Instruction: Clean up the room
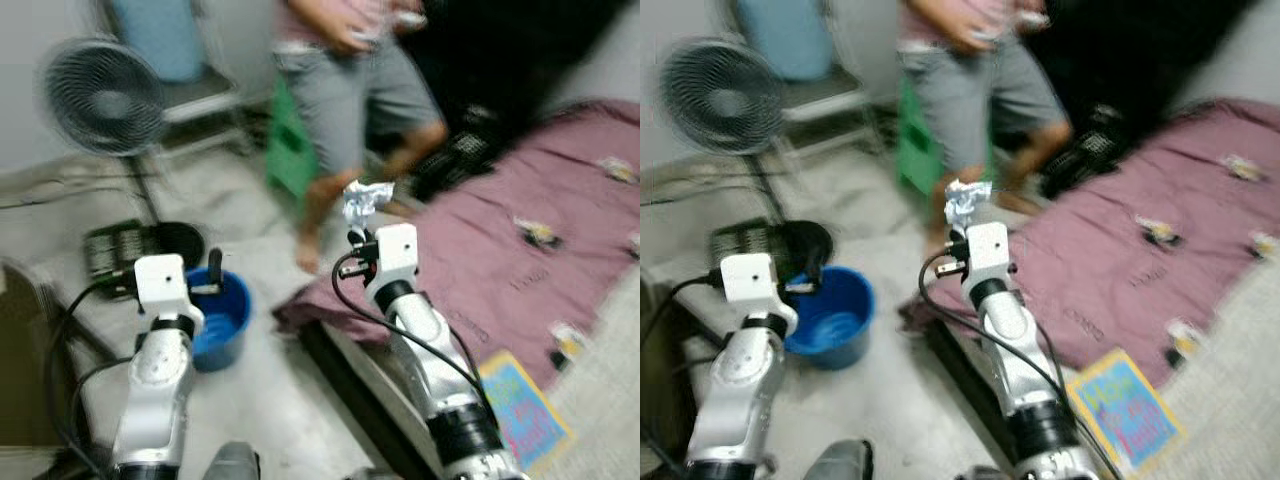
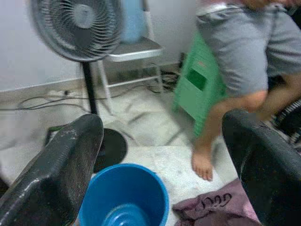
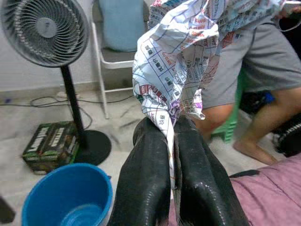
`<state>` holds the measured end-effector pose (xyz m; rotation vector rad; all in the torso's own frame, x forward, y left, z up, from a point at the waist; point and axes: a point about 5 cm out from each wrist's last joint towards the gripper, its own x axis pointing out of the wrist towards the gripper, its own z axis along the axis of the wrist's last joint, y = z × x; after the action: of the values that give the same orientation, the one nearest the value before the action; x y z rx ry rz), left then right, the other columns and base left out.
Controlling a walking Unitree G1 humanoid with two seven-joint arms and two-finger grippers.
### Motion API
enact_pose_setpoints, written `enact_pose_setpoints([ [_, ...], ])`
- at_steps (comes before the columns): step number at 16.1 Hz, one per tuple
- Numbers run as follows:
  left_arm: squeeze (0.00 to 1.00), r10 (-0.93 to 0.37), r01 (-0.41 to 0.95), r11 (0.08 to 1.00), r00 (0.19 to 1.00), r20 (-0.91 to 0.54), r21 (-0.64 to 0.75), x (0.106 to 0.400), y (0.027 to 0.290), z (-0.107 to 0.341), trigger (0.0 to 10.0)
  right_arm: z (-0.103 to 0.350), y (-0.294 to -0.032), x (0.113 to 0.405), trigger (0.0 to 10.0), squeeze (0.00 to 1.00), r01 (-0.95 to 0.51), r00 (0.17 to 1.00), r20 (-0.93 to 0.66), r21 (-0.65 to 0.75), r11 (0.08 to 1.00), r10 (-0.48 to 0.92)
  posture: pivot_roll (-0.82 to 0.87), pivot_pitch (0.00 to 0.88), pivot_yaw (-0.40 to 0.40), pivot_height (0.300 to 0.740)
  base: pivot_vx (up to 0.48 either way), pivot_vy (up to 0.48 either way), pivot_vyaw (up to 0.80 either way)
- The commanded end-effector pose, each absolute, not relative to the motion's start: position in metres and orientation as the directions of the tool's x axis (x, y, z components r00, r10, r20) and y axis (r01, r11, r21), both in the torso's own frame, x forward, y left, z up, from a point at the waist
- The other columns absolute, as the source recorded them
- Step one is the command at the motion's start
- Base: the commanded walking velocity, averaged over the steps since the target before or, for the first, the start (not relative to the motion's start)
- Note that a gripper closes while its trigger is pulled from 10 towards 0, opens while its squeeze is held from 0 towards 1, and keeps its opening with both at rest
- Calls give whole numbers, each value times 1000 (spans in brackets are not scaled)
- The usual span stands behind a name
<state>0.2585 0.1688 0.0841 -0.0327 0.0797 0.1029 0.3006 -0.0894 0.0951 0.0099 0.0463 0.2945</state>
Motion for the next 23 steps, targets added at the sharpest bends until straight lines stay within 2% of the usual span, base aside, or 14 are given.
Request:
enact_pose_setpoints([
  [1,0,86,-88,996,993,-78,-24,259,163,85,10000,93,-98,301,10000,0,-266,962,-52,22,964,267,26,33,-97,740,0,0,0],
  [10,0,-54,51,998,995,-84,-35,280,138,87,10000,91,-123,290,10000,0,-133,990,-35,18,991,134,-66,35,-2,740,0,0,0],
  [14,0,-66,63,997,994,-83,-37,282,136,87,10000,91,-120,289,10000,0,-132,991,-28,22,991,132,-59,29,4,740,0,0,0],
  [23,0,-92,86,993,993,-75,-79,281,130,90,10000,91,-117,290,10000,0,-165,986,-28,-16,986,164,-56,21,-14,740,0,0,800],
])
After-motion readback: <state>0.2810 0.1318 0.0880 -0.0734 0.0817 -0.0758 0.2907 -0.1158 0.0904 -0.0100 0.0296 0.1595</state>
